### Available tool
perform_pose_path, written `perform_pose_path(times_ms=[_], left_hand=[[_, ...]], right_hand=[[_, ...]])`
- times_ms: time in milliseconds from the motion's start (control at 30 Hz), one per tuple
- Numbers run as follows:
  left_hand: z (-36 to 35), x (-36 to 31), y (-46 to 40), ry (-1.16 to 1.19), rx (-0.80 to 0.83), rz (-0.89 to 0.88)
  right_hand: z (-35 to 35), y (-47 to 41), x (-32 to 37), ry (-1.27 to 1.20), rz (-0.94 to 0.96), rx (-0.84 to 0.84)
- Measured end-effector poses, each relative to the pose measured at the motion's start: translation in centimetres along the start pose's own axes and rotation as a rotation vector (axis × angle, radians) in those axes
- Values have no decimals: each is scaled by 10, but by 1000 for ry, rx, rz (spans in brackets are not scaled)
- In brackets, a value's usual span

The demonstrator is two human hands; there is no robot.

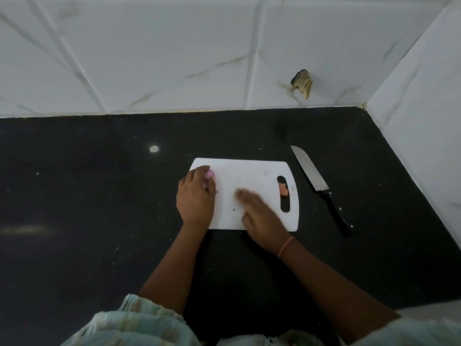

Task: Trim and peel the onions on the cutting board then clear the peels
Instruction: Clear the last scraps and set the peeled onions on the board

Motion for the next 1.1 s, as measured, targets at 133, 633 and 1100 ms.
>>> perform_pose_path(times_ms=[133, 633, 1100], left_hand=[[1, 5, -3, 48, 21, 56], [1, -2, -1, 26, -31, 45], [-3, -1, 6, -44, -41, -3]], right_hand=[[1, -12, 23, -201, 107, -54], [27, 11, 8, -531, -89, -60], [53, 20, -39, -70, -271, -596]])
Point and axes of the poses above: each hand's wrist, its own y-axis away from the middle knuckle, its own z-axis out of the back of the hand, x = y × z, the point moved 3 cm from there along -y, towards the middle knuckle, and after that the axes turned 6 degrees about z, right-handed, at the moved point
